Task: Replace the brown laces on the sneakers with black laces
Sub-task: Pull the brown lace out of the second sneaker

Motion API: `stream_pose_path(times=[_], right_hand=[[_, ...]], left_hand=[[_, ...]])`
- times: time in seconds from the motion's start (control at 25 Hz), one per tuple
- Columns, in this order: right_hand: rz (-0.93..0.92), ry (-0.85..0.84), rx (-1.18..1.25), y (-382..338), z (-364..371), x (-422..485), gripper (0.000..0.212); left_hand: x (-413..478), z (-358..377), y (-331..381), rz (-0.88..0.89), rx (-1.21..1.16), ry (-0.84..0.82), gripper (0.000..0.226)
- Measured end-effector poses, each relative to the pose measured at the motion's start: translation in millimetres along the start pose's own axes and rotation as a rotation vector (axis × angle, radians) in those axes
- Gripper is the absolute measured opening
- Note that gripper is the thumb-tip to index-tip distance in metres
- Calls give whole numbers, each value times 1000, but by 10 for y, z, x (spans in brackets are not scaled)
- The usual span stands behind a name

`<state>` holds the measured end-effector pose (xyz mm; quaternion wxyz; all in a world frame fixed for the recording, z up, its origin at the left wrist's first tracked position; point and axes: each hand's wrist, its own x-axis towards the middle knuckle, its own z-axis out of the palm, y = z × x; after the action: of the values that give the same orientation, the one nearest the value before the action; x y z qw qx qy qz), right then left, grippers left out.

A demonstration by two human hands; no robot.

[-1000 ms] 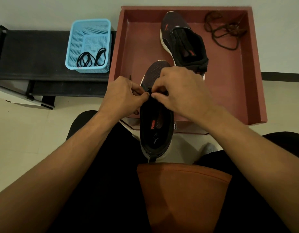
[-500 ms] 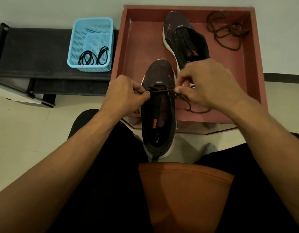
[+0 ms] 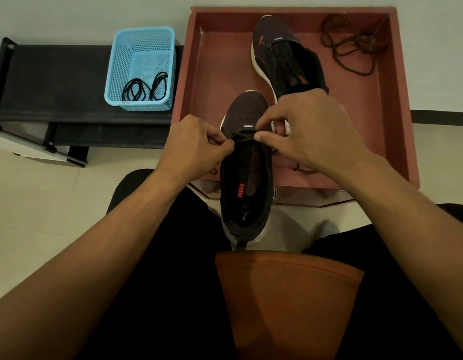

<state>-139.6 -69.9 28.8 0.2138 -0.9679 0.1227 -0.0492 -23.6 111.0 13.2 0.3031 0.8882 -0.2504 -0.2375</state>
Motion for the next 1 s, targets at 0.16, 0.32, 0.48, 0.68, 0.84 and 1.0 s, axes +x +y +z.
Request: stream_pose_path(times=[0.16,0.32,0.48,0.68,0.84,1.0], right_hand=[[-56,-11,-139,-166,255,82,20],[-57,7,-212,-214,326,106,17],[26,-30,-163,-45,68,46,9],[192,-31,-80,216,-268,-79,5],[267,89,-132,254,-235,-75,7],[209,47,-45,78,-52,-62,30]], left_hand=[[-13,-5,13,26,19,-7,16],[-13,-1,13,30,31,-1,16],[-1,-2,-9,5,29,25,19],[30,-3,-34,-26,16,32,15],[15,13,-3,15,52,42,16],[33,47,-13,63,111,82,16]])
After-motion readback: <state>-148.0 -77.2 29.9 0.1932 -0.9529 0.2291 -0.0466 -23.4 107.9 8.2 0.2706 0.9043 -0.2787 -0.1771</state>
